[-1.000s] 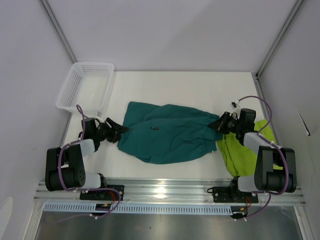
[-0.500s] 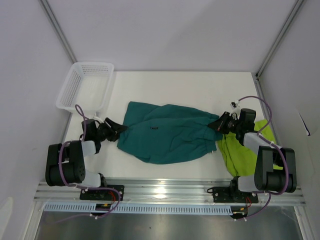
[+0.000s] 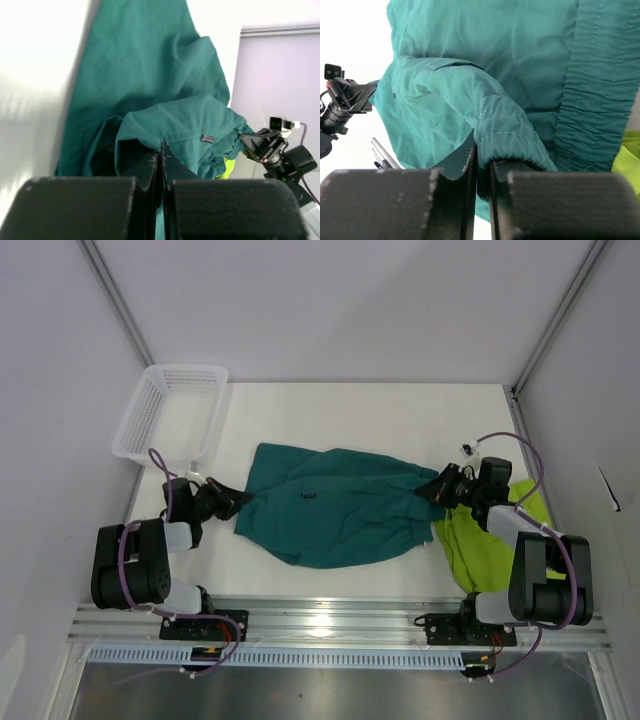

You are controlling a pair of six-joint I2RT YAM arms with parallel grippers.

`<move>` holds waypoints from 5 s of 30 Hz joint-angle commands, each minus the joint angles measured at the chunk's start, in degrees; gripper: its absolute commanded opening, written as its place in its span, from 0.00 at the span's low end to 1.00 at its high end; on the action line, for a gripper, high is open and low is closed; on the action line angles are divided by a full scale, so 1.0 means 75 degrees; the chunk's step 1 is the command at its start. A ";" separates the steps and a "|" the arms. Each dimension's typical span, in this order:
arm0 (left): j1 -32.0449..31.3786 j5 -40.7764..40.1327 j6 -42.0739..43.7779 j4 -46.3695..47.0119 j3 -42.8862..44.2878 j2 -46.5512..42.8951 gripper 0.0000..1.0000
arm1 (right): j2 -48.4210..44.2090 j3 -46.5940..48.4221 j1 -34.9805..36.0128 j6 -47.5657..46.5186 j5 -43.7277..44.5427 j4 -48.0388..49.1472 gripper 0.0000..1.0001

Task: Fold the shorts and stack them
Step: Flatten the shorts out

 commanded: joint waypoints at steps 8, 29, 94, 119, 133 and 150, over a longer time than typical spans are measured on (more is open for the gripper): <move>0.0005 0.0447 -0.0685 0.0893 -0.0102 -0.1055 0.00 | -0.0083 0.0233 -0.0148 0.0512 -0.1389 0.0287 0.48; 0.0287 -0.0211 0.0054 -0.1019 0.0355 -0.2369 0.00 | 0.0199 0.0303 -0.0383 0.1027 -0.1905 0.0568 0.00; 0.4775 0.1408 -0.7259 0.3036 0.6494 -0.5474 0.00 | -0.7219 0.4884 -0.0360 0.1592 -0.0536 -0.0040 0.00; 0.2551 0.1221 -0.1579 -0.5690 0.9424 -0.4268 0.00 | -0.5498 0.5377 0.1480 0.0888 -0.0007 -0.0591 0.00; -0.1281 -0.1006 0.0767 -0.9327 1.0890 -0.3330 0.00 | -0.5439 0.5307 0.1480 0.0876 -0.0194 -0.0979 0.00; -0.2127 -0.2869 0.1529 -1.0253 1.1604 -0.5204 0.00 | -0.5907 0.5892 0.1469 0.0782 -0.0488 -0.1682 0.00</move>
